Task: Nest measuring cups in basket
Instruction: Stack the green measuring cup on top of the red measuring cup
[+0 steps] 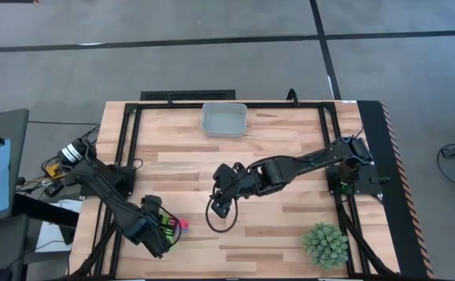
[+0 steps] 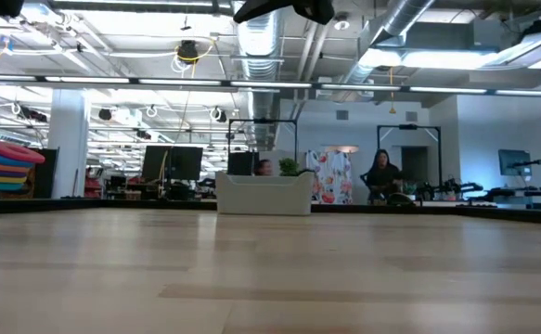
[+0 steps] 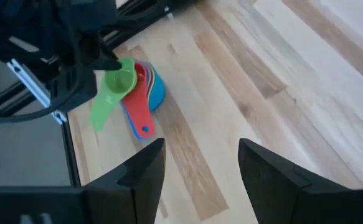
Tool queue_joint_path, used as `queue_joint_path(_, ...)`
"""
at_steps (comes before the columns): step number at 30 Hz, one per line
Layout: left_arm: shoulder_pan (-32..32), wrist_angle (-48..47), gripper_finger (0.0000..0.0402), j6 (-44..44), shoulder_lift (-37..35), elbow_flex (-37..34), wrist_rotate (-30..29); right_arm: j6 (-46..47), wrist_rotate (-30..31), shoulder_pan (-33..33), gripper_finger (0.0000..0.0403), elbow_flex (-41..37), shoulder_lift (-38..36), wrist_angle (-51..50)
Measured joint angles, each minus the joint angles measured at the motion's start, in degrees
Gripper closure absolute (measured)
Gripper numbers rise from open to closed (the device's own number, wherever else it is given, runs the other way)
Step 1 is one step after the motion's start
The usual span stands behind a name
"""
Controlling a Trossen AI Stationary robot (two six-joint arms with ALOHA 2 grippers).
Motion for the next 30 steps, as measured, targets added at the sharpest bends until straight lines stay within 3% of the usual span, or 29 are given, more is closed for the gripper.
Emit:
queue_joint_path(8,0.00,2.38,0.0390,-0.24,-0.02,-2.30,2.52,0.04,0.06,1.43,0.0179,-0.02,0.02,-0.60)
queue_joint_path(15,0.08,1.85,0.0336,-0.24,-0.60,-2.28,3.43,0.15,-0.57,1.83,0.0175,-0.02,0.04,-0.66)
queue_joint_path(22,-0.45,1.86,0.0295,6.52,-4.87,-1.33,5.72,-0.29,-4.26,2.08,0.0180,-0.12,1.11,-1.28)
queue_joint_path(26,-4.16,5.82,0.0294,8.27,-6.48,-0.02,3.75,-2.52,-4.31,1.50,0.0187,-0.82,2.63,2.45)
queue_joint_path(30,-10.56,15.04,0.0307,3.80,-4.22,-1.83,0.72,-6.39,-3.57,0.17,0.0194,-2.43,7.27,7.98)
